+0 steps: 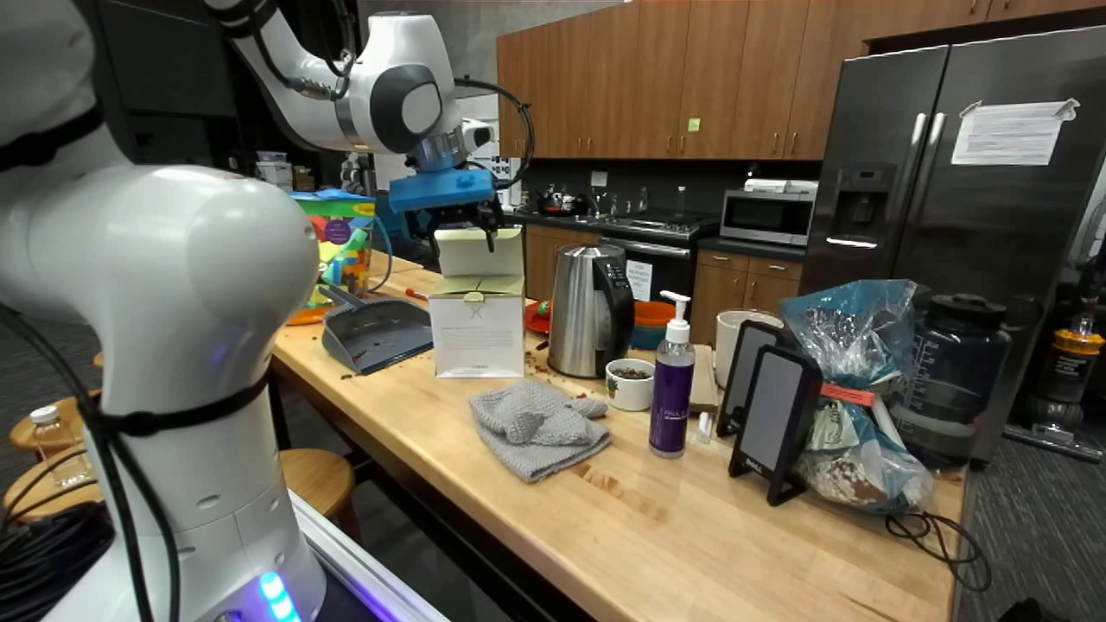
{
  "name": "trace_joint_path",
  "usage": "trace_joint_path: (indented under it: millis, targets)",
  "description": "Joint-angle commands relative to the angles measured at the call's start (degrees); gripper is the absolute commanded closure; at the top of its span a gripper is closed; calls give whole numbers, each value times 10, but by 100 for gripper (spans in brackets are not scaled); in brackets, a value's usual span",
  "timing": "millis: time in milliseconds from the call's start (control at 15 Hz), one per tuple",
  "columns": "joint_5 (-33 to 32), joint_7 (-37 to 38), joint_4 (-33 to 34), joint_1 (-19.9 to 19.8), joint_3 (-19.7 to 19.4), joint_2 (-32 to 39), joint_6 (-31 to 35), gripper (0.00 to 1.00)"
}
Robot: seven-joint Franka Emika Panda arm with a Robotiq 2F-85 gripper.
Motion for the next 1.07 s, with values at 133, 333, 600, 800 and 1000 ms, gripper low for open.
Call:
trace_joint_path:
  millis: [133,333,600,800,1000]
  targets:
    - [10,1,-9,24,-11,-22,20,0]
    - [12,7,-5,31,-13,-19,36,0]
    - [19,23,6,41,-22,-9,60,0]
    - [21,34,13,45,-28,-4,69,0]
    - [22,39,20,51,-34,5,71,0]
